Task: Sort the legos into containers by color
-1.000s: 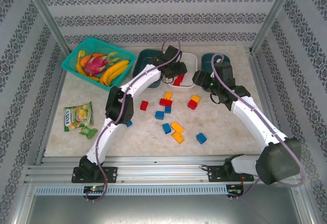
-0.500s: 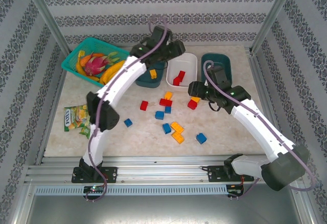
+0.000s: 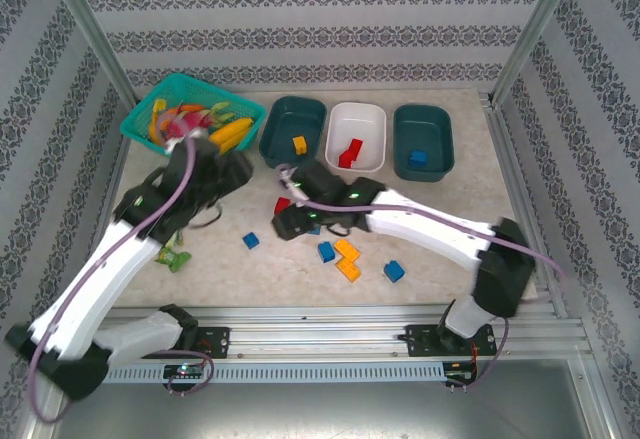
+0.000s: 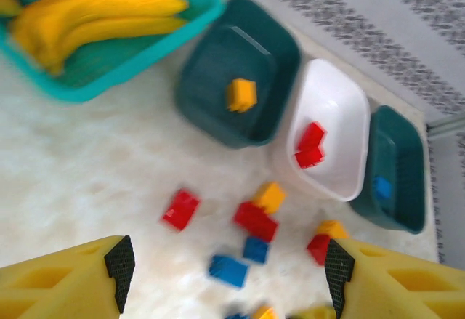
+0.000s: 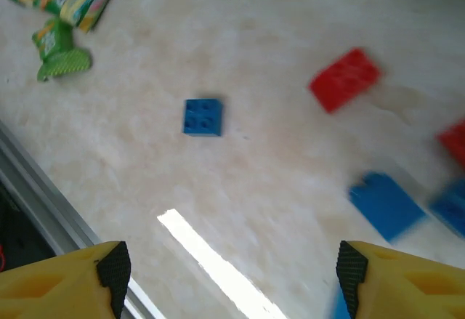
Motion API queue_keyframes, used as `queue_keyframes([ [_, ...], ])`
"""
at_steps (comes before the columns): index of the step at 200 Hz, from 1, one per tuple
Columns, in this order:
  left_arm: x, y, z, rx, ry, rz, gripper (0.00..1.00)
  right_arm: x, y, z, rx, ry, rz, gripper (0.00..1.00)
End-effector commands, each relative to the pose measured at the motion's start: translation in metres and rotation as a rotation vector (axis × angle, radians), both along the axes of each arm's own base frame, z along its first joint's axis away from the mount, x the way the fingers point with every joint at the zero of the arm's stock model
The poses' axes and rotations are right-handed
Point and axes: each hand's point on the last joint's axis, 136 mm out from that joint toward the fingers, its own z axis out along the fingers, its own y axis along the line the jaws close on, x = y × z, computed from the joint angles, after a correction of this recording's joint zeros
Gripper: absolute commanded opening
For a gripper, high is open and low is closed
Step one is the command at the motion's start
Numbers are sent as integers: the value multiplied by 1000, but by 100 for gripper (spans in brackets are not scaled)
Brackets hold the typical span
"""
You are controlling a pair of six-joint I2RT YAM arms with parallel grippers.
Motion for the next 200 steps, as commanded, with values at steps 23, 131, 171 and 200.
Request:
queue_keyframes([
  [23, -89, 62, -49, -36, 76, 156, 73, 0, 60, -64, -149, 59, 17, 86],
  [131, -113, 64, -53, -100, 66, 119, 71, 28, 94, -160, -362, 63, -42, 63],
  [171, -112, 58, -55, -107, 70, 84, 70, 29, 96, -140, -323, 55, -62, 37],
  [200, -100, 35, -58, -137, 82, -4, 70, 35, 91, -91, -249, 11, -97, 29],
])
